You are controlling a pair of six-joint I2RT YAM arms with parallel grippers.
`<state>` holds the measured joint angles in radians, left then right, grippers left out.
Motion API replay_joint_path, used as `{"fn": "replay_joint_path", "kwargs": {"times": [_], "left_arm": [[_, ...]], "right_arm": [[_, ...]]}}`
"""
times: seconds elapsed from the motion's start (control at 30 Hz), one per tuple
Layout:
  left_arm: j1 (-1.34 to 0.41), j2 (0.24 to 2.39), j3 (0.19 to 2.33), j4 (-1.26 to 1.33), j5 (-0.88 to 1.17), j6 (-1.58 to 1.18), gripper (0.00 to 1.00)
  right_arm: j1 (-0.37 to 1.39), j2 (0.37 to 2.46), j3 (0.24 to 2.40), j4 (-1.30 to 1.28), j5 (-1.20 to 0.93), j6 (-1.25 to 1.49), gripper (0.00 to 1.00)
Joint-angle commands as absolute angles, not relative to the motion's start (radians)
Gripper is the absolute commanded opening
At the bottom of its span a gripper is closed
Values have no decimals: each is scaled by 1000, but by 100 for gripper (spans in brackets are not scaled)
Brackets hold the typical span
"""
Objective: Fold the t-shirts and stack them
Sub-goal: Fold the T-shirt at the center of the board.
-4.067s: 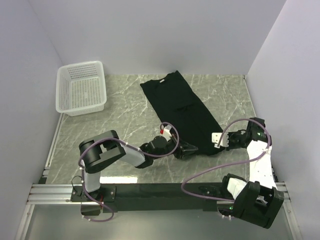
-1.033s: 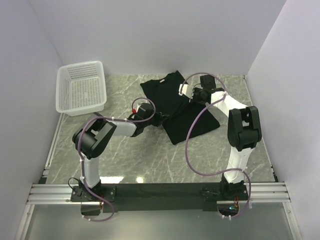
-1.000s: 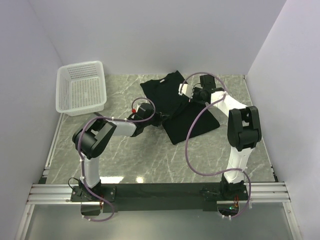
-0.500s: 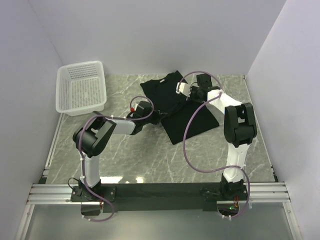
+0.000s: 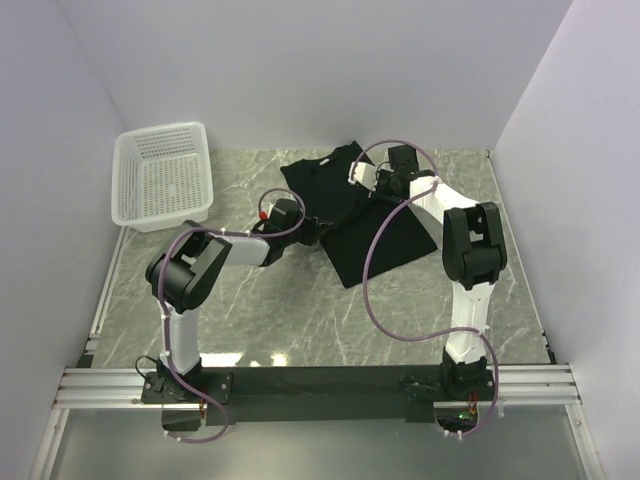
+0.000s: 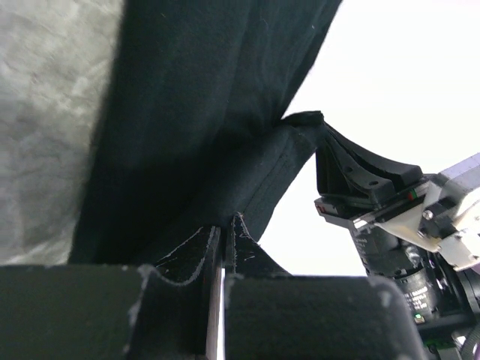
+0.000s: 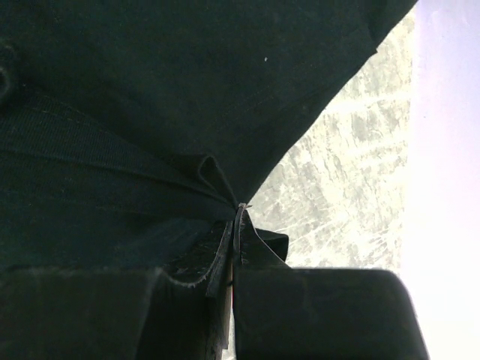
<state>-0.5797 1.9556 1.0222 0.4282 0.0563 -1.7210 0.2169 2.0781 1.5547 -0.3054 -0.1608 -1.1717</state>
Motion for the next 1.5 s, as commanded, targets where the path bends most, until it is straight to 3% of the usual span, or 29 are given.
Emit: {"fn": "replay_joint_path", "kwargs": {"times": [0.0, 0.1, 0.17, 0.2, 0.23, 0.27, 0.37, 0.57, 0.73, 1.0, 1.2, 1.33, 1.47], "left_arm": [[-566, 1971, 1058, 442, 61, -1703, 1], [-563, 1976, 1063, 436, 63, -1703, 2], [-561, 1973, 1060, 439, 61, -1707, 6], [-560, 1967, 1055, 446, 60, -1712, 11], [-558, 1960, 1054, 449, 57, -1712, 15], [-555, 1954, 1045, 454, 46, -1710, 23], [-552, 1919, 1042, 445, 25, -1689, 35], [-548, 1827, 1038, 422, -26, -1606, 51], [-538, 1769, 1034, 391, -41, -1525, 53], [-551, 1642, 974, 281, 35, -1241, 57], [-658, 1536, 838, 238, 92, -1199, 60], [-770, 1525, 706, 328, 91, -1304, 61], [-866, 1575, 632, 506, 58, -1468, 62]], "right_arm": [[224, 2088, 1615, -272, -138, -1157, 0], [225, 2094, 1618, -262, -135, -1151, 0], [227, 2098, 1623, -252, -132, -1134, 11], [226, 2103, 1634, -245, -133, -1126, 26], [229, 2103, 1640, -239, -132, -1114, 35], [227, 2103, 1644, -232, -130, -1085, 39], [230, 2103, 1672, -212, -129, -1031, 45], [226, 2074, 1704, -216, -152, -971, 47], [198, 2000, 1698, -297, -235, -916, 48], [81, 1761, 1498, -530, -520, -1029, 52], [-121, 1634, 1329, -858, -736, -1432, 57], [-236, 1588, 1226, -1009, -743, -1828, 58], [-261, 1568, 1117, -999, -666, -1963, 58]]}}
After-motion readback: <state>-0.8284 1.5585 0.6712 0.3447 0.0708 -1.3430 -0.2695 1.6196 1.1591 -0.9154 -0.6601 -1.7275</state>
